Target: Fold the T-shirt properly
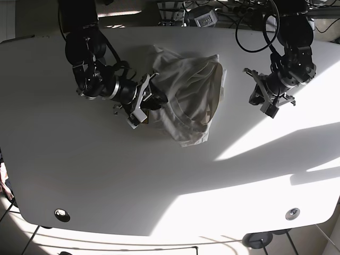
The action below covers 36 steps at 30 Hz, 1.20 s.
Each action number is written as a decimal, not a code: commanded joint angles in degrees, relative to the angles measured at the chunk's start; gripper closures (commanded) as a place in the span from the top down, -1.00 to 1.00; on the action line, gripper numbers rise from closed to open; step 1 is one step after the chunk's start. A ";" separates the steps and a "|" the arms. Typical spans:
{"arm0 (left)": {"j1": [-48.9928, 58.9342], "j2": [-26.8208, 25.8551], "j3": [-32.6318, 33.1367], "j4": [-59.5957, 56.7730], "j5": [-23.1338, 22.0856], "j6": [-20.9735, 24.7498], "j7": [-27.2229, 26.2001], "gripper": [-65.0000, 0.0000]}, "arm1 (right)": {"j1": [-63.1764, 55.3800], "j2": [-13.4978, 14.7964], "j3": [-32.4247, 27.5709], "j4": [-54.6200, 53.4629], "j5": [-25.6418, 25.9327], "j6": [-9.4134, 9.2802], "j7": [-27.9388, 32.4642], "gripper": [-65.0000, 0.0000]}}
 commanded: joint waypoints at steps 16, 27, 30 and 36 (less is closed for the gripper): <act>2.94 10.53 16.67 10.80 -1.28 -0.14 6.33 -0.99 | 6.93 -1.02 9.31 -14.19 0.95 0.51 6.36 -0.51; -7.78 1.83 16.32 -7.05 1.71 -0.14 5.98 -0.99 | 6.75 4.43 3.95 -27.72 1.30 0.60 18.14 -0.51; -10.77 1.39 15.26 -9.68 1.79 -0.14 4.92 -0.99 | 6.66 5.57 3.95 -27.99 1.04 2.18 19.46 -0.51; -12.18 0.33 13.85 -2.74 1.53 -0.14 2.46 -0.99 | 5.61 6.54 4.13 -20.34 1.66 2.88 15.76 -0.51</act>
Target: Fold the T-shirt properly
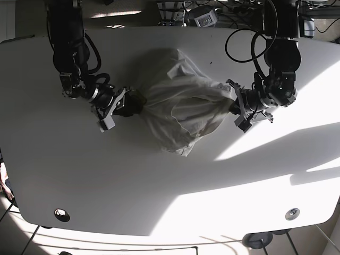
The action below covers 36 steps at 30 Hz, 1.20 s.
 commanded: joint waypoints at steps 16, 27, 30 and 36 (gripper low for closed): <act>14.27 5.79 -0.07 18.39 -0.96 -0.08 3.74 -0.99 | -1.18 -1.96 8.63 11.09 -7.68 0.70 -6.76 -0.51; 2.75 5.43 -4.02 1.16 -1.05 -0.08 3.39 -0.99 | -1.44 -3.10 8.46 3.26 -11.11 3.16 1.06 -0.51; -6.13 5.26 -3.94 -8.34 -1.05 -0.08 3.39 -0.99 | -2.23 -3.10 8.46 3.35 -11.11 3.42 1.15 -0.51; -16.32 5.70 0.64 -18.45 -0.96 -0.08 -2.94 -0.99 | -5.57 -3.19 8.46 3.79 -11.11 3.42 1.15 -0.52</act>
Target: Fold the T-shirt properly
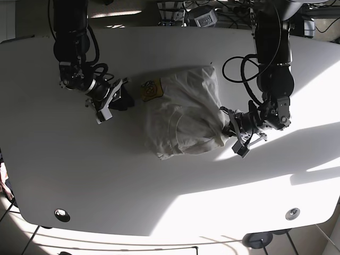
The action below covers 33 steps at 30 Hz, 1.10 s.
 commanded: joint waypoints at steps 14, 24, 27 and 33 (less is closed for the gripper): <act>2.19 0.02 3.91 25.67 -1.00 -0.10 2.79 -0.99 | -0.48 -1.91 1.80 14.57 0.48 -0.05 -6.25 -0.52; 26.98 3.09 3.82 40.09 -1.18 -0.10 5.60 -0.99 | 11.74 -10.79 1.89 16.42 0.30 0.12 -19.35 -0.52; 29.88 3.09 2.85 40.09 -1.18 -0.10 5.60 -0.99 | 12.00 -11.93 -3.48 14.66 0.13 0.03 -19.43 -0.52; 30.67 3.27 -3.13 38.60 -1.00 -0.10 5.34 -0.99 | 16.75 -11.58 -7.70 -3.18 0.13 -0.23 -7.56 -0.52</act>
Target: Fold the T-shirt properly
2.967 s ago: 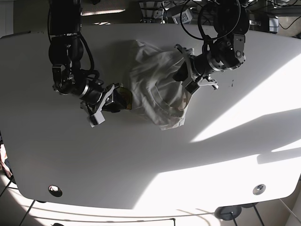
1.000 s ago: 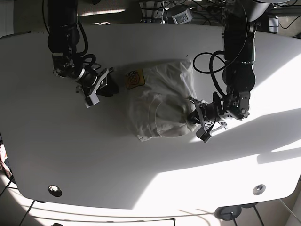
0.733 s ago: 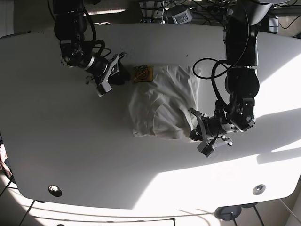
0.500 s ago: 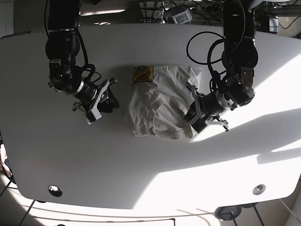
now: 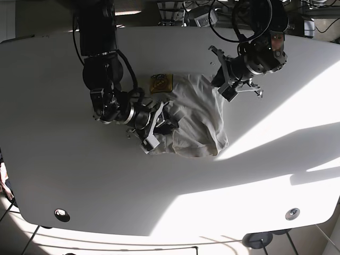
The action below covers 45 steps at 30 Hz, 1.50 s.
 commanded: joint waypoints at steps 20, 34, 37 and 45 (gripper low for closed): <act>0.06 -0.89 -1.14 -0.57 -1.05 -0.06 -9.81 -0.99 | 1.18 5.12 6.99 9.62 1.29 0.69 -1.43 -0.52; -17.61 7.73 15.56 -12.71 0.27 39.11 -24.40 -0.11 | -11.74 8.37 21.32 20.52 1.29 0.60 -2.04 -0.52; -18.85 9.48 24.53 -18.16 10.82 44.38 -33.11 0.16 | -11.74 8.37 22.55 20.52 1.29 0.60 -2.04 -0.52; -18.85 10.63 33.58 -35.04 19.88 49.13 -46.38 0.34 | -11.66 8.11 22.55 20.52 1.29 0.60 -2.04 -0.52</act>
